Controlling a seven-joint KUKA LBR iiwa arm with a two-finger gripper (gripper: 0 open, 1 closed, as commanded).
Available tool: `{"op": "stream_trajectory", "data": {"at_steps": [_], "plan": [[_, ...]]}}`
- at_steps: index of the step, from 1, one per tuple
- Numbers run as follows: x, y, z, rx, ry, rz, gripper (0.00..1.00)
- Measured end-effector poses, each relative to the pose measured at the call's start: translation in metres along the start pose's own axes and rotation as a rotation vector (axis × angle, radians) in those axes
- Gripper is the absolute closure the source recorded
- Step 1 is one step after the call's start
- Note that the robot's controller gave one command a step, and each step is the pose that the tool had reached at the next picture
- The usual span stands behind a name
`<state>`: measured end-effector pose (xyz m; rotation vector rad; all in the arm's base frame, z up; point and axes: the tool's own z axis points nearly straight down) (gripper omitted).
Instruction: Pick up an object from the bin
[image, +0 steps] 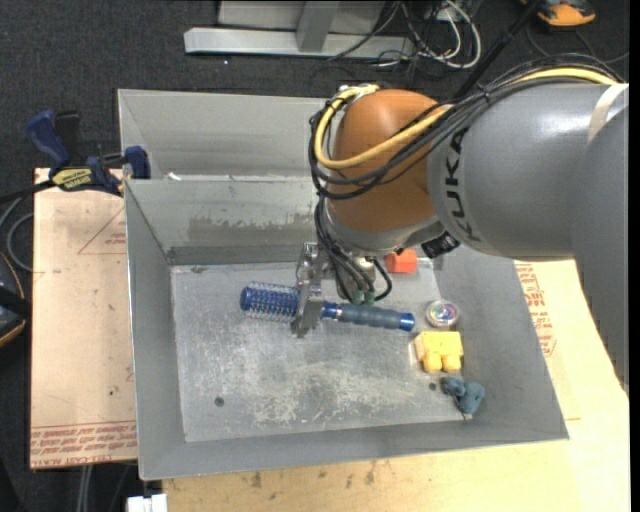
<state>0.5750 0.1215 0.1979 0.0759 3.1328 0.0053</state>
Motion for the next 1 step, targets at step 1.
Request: {"op": "stream_trajectory", "data": {"at_steps": [1], "plan": [[0.0225,-0.0034,-0.0620,0.001,0.003,-0.300,1.00]]}}
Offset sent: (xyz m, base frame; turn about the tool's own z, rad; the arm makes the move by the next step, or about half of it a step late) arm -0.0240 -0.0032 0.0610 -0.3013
